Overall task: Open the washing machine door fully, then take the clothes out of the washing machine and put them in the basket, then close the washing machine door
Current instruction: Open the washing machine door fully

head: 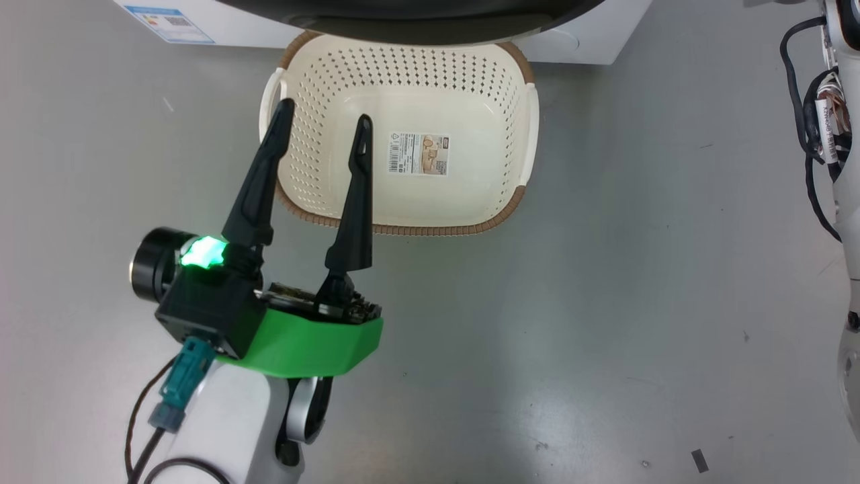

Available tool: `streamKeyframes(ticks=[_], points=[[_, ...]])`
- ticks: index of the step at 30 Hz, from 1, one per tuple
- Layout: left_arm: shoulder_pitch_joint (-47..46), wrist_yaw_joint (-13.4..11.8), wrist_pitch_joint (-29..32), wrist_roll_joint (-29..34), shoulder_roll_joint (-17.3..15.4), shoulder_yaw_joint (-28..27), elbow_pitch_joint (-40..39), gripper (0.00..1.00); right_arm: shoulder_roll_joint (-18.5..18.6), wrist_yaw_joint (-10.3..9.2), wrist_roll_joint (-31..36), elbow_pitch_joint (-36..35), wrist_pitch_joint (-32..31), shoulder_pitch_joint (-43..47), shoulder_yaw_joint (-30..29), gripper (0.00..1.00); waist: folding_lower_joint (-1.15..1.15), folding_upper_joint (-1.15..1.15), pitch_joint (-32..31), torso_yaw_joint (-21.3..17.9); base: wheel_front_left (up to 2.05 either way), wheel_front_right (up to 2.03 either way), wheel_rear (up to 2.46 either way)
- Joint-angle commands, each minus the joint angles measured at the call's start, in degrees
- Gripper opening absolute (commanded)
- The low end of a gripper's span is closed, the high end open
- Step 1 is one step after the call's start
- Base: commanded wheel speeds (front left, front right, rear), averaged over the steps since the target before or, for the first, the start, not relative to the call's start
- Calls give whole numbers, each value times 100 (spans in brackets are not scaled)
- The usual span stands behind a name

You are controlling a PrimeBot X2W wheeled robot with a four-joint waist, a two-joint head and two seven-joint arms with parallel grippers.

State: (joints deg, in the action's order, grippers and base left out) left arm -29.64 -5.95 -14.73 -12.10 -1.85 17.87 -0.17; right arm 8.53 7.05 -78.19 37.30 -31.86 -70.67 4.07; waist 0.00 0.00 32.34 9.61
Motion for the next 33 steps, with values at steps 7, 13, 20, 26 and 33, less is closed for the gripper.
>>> streamKeyframes(ticks=[7, 13, 20, 26, 33], points=[[7, 34, -27, 8, -103, -206, -188, 100, -266, 44, -33, -249, -210, 257, 108, 0, 0, 0, -72, -1, 0, 0, 0], [139, 79, -27, 50, -103, -257, -163, 100, -295, 44, -37, -383, -301, 523, 115, 0, 0, 0, -235, -16, 0, 0, 0], [308, 125, -27, 72, -130, -315, -89, 100, -356, 44, -100, -531, -350, 852, 82, 0, 0, 0, -480, -34, 0, 0, 0], [496, 131, -27, 54, -164, -340, -24, 100, -401, 44, -132, -620, -395, 1151, 86, 0, 0, 0, -732, -23, 0, 0, 0], [724, 119, -17, -1, -233, -353, 59, 100, -440, 44, -223, -732, -489, 1572, 78, 0, 0, 0, -1099, 21, 0, 0, 0]])
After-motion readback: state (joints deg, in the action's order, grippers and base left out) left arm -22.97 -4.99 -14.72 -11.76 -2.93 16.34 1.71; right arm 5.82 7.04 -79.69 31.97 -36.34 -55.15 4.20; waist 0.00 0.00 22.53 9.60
